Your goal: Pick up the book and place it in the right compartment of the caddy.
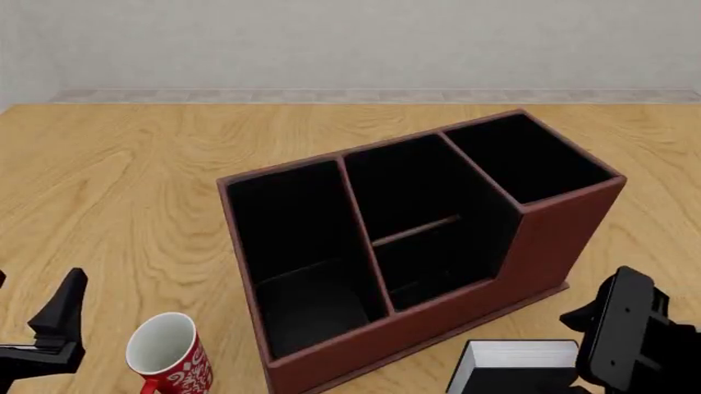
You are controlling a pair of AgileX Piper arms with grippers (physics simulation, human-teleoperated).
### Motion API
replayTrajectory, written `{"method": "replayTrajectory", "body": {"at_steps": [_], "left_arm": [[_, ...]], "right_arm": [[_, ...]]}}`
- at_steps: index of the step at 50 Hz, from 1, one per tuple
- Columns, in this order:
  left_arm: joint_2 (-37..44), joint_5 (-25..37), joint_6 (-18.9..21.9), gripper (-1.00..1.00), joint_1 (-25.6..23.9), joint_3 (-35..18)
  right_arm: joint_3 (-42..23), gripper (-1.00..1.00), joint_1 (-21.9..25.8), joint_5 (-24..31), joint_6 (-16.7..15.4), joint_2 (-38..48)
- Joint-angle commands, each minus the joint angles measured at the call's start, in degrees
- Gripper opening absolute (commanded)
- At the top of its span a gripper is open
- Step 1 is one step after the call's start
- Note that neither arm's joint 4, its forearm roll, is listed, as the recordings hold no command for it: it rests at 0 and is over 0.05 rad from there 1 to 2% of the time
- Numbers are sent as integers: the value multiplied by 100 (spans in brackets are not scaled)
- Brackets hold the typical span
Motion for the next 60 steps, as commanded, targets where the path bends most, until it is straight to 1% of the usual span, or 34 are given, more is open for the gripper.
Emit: {"method": "replayTrajectory", "body": {"at_steps": [1,3,8,12,17,18,26,32,33,37,41,48,50,52,56,59,60], "left_arm": [[26,-27,2,100,13,0],[52,-56,10,100,11,0],[86,-92,25,100,-1,0],[109,-112,10,100,4,0],[114,-112,14,100,-4,0],[93,-86,25,100,13,1],[70,-53,22,100,21,1],[123,-101,11,100,32,1],[120,-93,22,100,28,1],[169,-116,25,100,26,1],[256,-173,29,100,42,2],[378,-292,65,100,130,2],[411,-312,82,100,103,2],[464,-367,75,100,111,1],[570,-478,75,100,166,1],[559,-464,72,100,151,1],[584,-485,78,100,163,1]], "right_arm": [[133,100,132,-145,106,129],[189,100,226,-202,207,173],[235,100,191,-270,209,167],[246,100,289,-323,295,245],[245,100,302,-330,304,255],[261,100,362,-397,367,329],[287,100,442,-478,466,424],[307,100,465,-483,463,448],[280,-100,470,-476,483,446],[236,-100,486,-417,490,415],[232,-100,631,-410,620,475],[177,-100,708,-374,718,469],[140,-100,829,-356,847,488],[122,-100,873,-313,908,484],[-13,-100,1215,-259,1256,580],[-21,-100,1225,-204,1272,547],[-38,-100,1281,-179,1327,551]]}}
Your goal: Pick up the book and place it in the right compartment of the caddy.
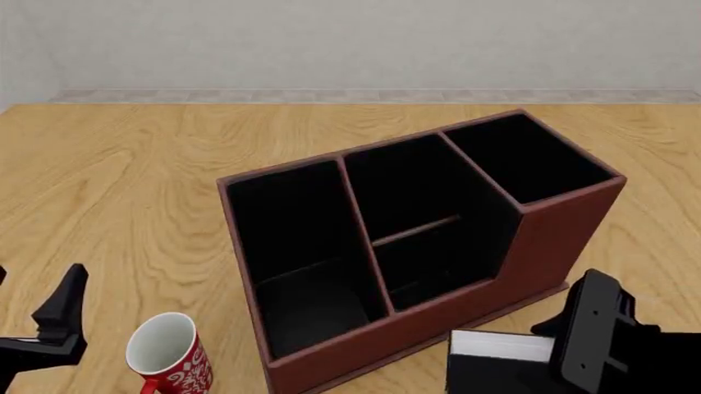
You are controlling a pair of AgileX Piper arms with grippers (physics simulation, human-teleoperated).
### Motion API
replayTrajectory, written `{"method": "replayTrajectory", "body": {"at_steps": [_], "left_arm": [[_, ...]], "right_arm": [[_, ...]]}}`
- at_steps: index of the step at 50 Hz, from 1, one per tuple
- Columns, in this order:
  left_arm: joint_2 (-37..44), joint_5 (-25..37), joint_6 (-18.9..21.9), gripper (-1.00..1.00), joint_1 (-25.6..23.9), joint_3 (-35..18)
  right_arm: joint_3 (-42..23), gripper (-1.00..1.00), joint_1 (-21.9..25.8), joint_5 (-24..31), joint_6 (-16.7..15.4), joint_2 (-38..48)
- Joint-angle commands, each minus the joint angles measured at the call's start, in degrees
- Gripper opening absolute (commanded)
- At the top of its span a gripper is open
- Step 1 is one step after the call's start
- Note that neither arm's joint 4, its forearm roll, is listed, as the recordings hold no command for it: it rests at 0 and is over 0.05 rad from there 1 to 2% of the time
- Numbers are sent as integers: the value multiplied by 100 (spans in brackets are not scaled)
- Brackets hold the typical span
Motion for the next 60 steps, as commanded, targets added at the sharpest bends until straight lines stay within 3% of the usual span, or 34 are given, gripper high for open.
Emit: {"method": "replayTrajectory", "body": {"at_steps": [1,15,26,39,49,60], "left_arm": [[161,-145,24,100,42,0],[327,-305,4,100,13,0],[331,-320,6,100,11,0],[400,-392,9,100,5,0],[441,-429,-8,100,-23,0],[502,-477,-8,100,-38,0]], "right_arm": [[-64,-100,393,201,542,165],[-307,-100,1284,348,1366,322],[-447,-100,1379,659,1565,78],[-464,-100,1204,940,1605,-338],[-673,-100,705,1334,1221,-793],[-932,-100,697,1565,1212,-972]]}}
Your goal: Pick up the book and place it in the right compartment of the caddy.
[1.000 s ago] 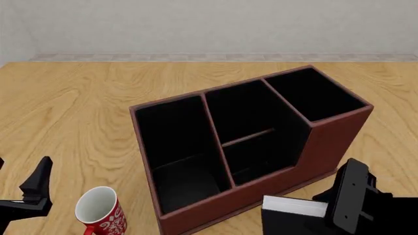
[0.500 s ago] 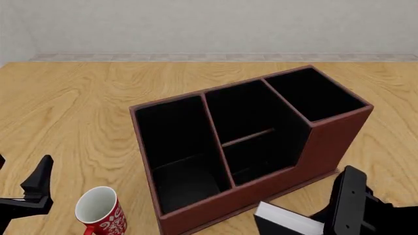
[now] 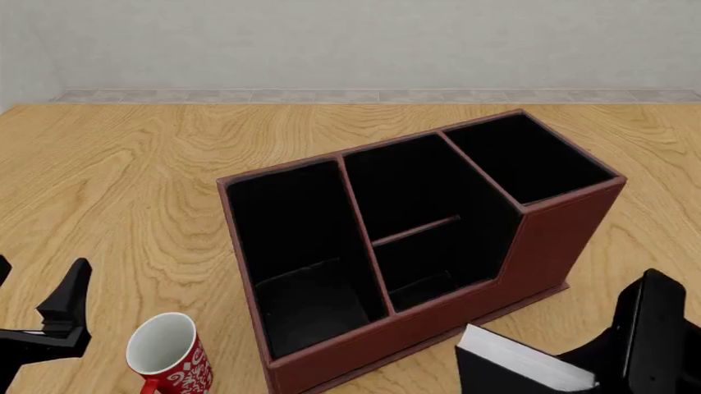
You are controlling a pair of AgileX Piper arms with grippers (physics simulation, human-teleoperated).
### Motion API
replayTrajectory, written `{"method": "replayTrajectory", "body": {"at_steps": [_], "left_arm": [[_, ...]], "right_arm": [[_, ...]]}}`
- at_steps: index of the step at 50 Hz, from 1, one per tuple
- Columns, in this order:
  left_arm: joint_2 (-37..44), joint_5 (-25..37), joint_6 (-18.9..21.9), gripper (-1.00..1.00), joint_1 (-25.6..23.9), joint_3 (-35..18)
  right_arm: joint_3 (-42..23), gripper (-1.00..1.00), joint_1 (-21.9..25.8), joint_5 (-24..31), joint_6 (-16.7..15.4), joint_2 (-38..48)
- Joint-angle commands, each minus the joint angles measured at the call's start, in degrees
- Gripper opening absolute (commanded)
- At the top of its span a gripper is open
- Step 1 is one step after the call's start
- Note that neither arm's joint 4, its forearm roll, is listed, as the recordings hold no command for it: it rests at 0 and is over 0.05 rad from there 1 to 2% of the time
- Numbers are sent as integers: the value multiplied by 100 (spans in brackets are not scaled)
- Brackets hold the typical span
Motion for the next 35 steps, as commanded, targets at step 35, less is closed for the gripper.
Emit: {"method": "replayTrajectory", "body": {"at_steps": [35], "left_arm": [[145,-145,-2,100,-82,0]], "right_arm": [[-2522,-100,-176,1042,231,-504]]}}
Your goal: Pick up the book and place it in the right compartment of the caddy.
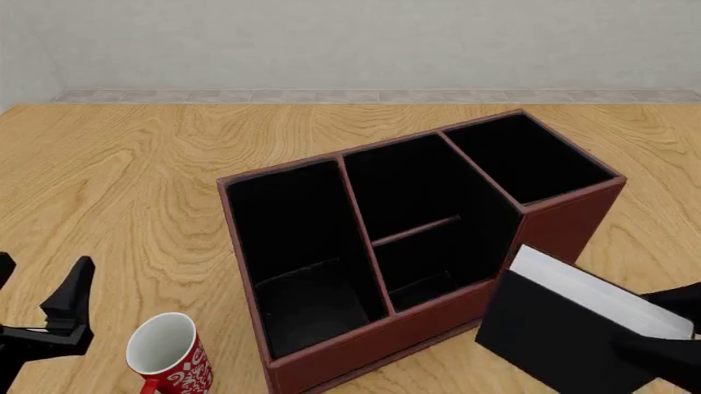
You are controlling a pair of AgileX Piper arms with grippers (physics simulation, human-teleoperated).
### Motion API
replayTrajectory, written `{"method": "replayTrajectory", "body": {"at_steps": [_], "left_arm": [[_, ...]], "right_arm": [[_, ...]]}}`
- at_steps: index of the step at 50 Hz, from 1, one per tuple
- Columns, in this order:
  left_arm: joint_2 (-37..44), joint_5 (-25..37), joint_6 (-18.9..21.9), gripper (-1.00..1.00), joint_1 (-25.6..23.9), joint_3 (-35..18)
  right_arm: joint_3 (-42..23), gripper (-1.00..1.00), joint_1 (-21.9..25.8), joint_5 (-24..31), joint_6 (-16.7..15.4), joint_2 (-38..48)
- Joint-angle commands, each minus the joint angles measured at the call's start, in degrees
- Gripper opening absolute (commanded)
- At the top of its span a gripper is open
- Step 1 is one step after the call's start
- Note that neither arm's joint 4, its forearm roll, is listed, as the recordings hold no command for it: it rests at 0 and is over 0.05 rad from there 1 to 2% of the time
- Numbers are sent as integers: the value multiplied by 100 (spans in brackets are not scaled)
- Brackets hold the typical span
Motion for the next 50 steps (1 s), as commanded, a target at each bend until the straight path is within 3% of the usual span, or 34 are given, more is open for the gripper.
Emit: {"method": "replayTrajectory", "body": {"at_steps": [1,20,27,31,33,37,44,50], "left_arm": [[-24,20,2,100,-15,0],[128,-157,-5,100,-35,-2],[95,-127,1,100,-34,-2],[65,-85,12,100,-32,-2],[63,-83,12,100,-36,-2],[53,-73,-12,100,-59,-1],[51,-48,-14,100,-41,0],[68,-36,-1,100,-43,0]], "right_arm": [[-896,-100,-22,144,107,33],[-1917,-100,12,132,0,351],[-2254,-100,-379,114,-133,387],[-2322,-100,-419,28,-395,446],[-2363,-100,-413,5,-296,482],[-2456,-100,-546,-58,-448,532],[-2918,-100,-1095,-249,-712,692],[-3087,-100,-1374,-384,-686,861]]}}
